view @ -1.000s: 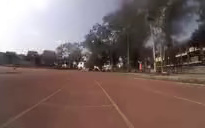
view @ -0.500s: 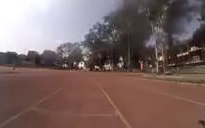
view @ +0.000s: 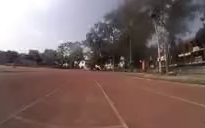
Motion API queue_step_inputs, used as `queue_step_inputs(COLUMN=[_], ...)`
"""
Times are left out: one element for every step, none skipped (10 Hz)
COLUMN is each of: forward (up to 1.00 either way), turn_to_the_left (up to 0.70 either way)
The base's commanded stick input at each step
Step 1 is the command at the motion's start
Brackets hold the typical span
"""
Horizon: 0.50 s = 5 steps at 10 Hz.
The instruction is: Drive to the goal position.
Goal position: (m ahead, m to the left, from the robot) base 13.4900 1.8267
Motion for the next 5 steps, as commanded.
queue_step_inputs(forward=[0.70, 0.70, 0.70, 0.70, 0.70], turn_to_the_left=[0.00, 0.00, 0.00, 0.00, 0.00])
